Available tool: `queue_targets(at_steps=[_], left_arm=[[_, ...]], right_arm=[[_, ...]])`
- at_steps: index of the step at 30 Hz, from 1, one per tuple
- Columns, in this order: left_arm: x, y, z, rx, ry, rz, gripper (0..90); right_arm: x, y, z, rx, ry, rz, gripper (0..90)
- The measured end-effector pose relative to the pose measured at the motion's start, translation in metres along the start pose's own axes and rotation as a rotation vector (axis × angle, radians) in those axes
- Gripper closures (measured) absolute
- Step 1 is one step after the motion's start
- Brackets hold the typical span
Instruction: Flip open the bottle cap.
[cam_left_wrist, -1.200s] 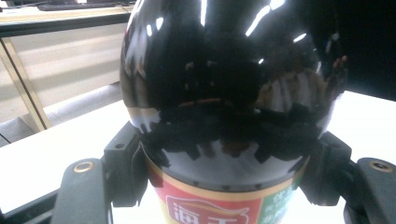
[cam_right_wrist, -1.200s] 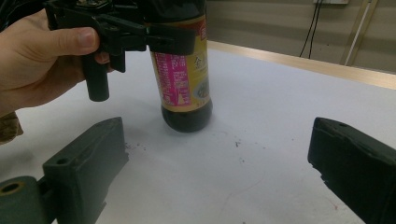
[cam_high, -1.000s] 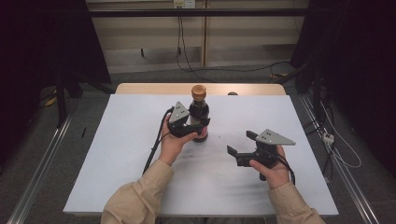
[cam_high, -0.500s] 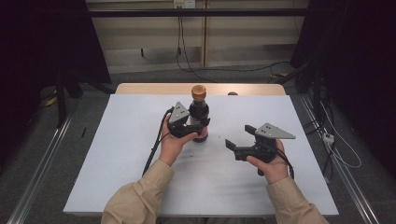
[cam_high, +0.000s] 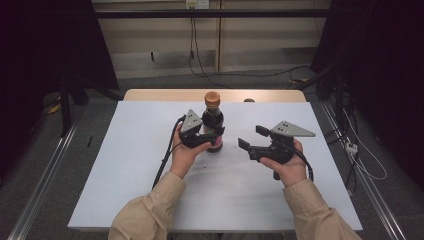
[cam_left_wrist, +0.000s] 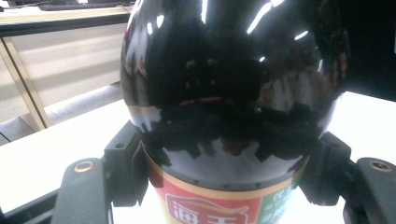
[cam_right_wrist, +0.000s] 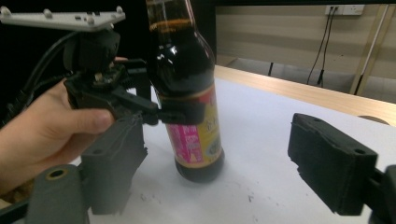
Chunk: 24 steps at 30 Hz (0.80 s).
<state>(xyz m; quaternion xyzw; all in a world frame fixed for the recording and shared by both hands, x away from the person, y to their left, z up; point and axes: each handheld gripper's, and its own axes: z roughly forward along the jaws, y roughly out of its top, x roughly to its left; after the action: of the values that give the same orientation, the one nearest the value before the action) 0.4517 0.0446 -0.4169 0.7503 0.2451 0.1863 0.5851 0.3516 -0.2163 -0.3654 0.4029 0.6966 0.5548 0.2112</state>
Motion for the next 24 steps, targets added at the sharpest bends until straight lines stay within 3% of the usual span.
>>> queue_targets(at_steps=[4,7,9,15,19,24], left_arm=[[0.0,0.0,0.0,0.0,-0.001,0.0,29.8],[0.0,0.0,0.0,0.0,-0.002,0.004,29.8],[0.0,0.0,0.0,-0.001,-0.001,0.004,29.8],[-0.001,0.0,0.0,-0.003,0.001,0.005,29.8],[-0.001,0.0,0.0,0.0,0.003,0.005,29.8],[-0.001,-0.001,-0.001,-0.001,0.001,0.0,29.8]], right_arm=[[0.0,0.008,0.003,-0.004,0.006,0.012,28.8],[0.002,0.015,0.006,0.007,0.017,-0.007,38.2],[0.002,0.02,0.008,0.006,0.028,-0.013,49.2],[0.006,0.032,0.011,0.017,0.025,-0.041,60.4],[0.007,0.038,0.015,0.021,0.017,-0.021,63.8],[0.008,0.043,0.02,0.024,0.049,0.019,75.1]])
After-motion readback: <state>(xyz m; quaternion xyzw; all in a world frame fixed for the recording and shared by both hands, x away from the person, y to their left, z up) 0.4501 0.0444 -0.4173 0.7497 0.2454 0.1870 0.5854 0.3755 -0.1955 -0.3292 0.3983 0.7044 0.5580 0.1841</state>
